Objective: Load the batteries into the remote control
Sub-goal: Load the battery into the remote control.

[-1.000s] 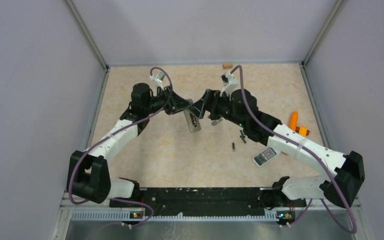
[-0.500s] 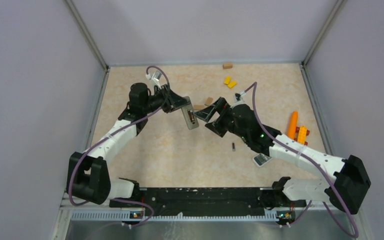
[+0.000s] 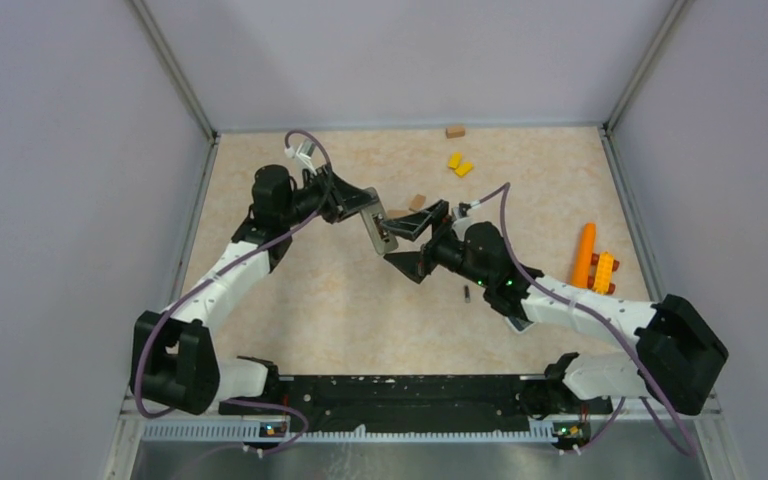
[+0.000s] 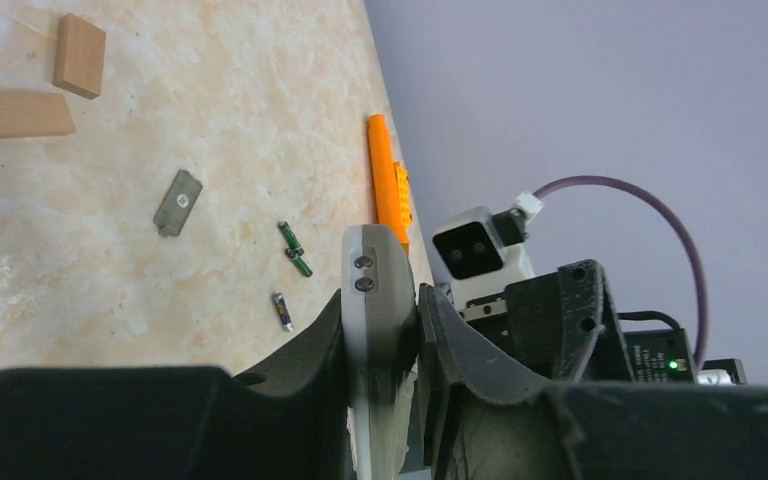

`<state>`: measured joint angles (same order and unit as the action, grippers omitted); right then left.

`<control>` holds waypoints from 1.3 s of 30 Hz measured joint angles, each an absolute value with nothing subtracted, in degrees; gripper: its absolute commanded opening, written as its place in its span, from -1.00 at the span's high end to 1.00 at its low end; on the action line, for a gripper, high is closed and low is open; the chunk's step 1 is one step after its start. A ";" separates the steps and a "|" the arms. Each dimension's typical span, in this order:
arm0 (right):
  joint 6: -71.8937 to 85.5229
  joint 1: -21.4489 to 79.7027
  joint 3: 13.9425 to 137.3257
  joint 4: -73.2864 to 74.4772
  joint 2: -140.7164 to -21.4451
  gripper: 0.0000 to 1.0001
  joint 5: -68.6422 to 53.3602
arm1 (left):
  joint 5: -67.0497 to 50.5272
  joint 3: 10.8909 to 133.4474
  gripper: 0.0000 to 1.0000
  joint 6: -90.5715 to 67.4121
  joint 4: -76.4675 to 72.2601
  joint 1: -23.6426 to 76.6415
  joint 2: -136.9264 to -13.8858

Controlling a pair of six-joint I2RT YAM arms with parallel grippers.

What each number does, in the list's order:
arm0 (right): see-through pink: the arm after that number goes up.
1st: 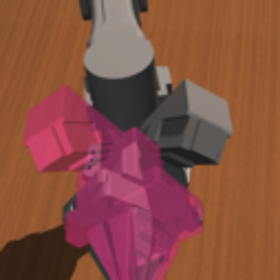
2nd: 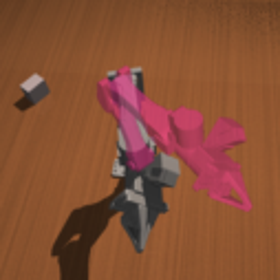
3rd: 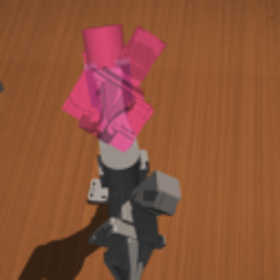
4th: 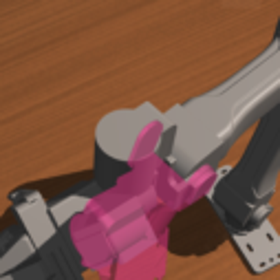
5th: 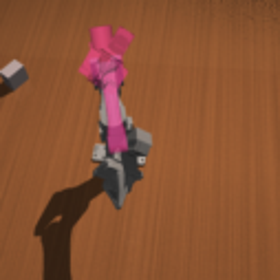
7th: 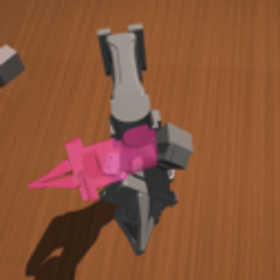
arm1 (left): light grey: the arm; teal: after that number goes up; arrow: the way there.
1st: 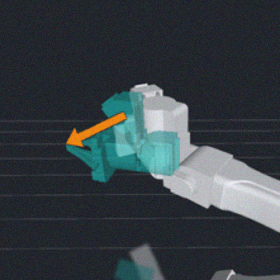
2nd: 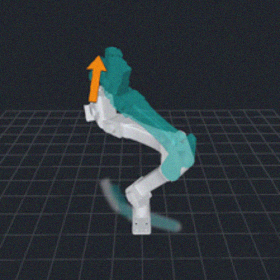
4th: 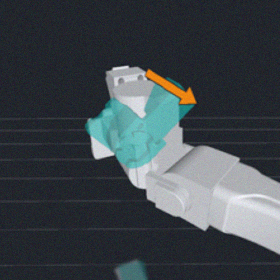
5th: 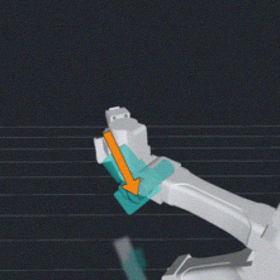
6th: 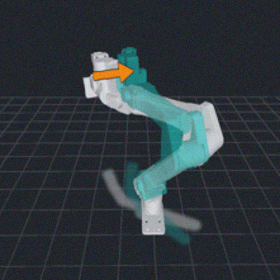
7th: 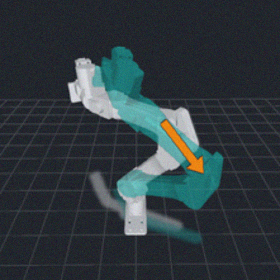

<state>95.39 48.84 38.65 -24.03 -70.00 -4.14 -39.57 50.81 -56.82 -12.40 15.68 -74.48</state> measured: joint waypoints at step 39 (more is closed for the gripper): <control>107.42 48.86 42.39 -38.35 -83.33 -0.41 -5.69 | -46.54 53.54 1.00 -55.13 -7.94 14.37 -71.48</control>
